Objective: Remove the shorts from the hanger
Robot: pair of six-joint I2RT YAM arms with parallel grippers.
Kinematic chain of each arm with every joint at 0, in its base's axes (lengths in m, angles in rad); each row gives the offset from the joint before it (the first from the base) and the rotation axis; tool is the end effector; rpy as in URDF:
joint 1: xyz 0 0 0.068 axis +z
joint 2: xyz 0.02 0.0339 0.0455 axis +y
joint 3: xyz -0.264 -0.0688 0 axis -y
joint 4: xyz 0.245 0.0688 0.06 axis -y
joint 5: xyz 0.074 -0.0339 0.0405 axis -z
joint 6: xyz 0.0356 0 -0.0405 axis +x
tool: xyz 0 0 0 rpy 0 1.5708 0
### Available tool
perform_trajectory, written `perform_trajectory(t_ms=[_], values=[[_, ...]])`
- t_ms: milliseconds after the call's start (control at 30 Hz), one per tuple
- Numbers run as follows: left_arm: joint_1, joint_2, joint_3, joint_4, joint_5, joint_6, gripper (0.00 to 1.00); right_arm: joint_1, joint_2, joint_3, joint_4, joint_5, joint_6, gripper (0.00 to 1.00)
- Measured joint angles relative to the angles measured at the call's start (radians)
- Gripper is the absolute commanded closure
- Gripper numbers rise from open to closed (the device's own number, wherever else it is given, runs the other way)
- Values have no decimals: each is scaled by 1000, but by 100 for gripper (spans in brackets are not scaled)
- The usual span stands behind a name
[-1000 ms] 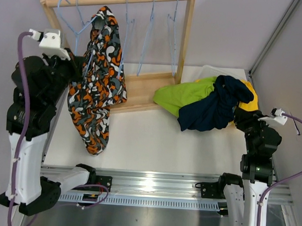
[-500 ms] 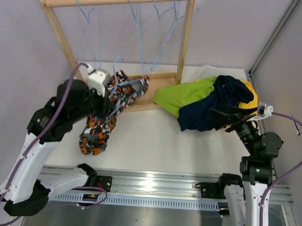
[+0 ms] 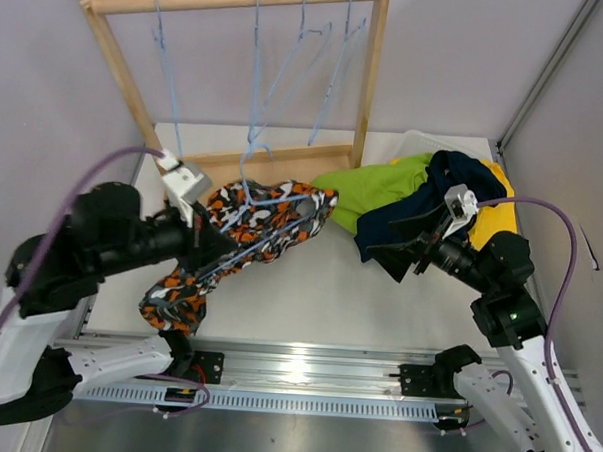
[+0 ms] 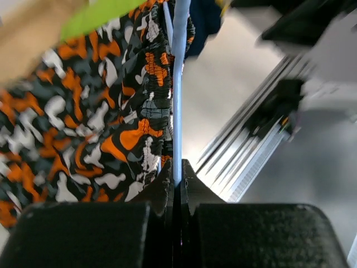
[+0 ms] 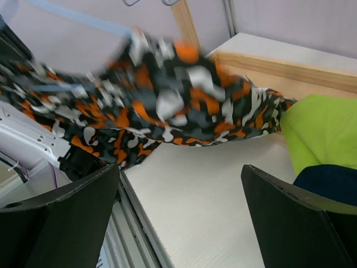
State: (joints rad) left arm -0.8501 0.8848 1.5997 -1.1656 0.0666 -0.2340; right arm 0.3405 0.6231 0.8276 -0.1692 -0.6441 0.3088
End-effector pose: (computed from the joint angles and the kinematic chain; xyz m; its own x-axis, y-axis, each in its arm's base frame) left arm 0.0623 -0.0745 0.4760 -0.4626 0.1761 -0.8689 0.7011 0.6726 -0.2369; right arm 0.1208 0.0655 0.3797 -0.2214 0.1794 -0.9585 -0.8034 0.5236 0.2835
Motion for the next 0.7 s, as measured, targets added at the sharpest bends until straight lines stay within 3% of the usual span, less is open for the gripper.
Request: perform_trajectory(t_ms=[167,267,700], values=[[-1,94,328,8,81,0,100,97,27,35,-6,79,-35,1],[-2,114,427,26,116,0,100,132,72,68,24,125,-52,1],[-2,105,379,5,146,1,100,269,226,94,273,358,-102,1]])
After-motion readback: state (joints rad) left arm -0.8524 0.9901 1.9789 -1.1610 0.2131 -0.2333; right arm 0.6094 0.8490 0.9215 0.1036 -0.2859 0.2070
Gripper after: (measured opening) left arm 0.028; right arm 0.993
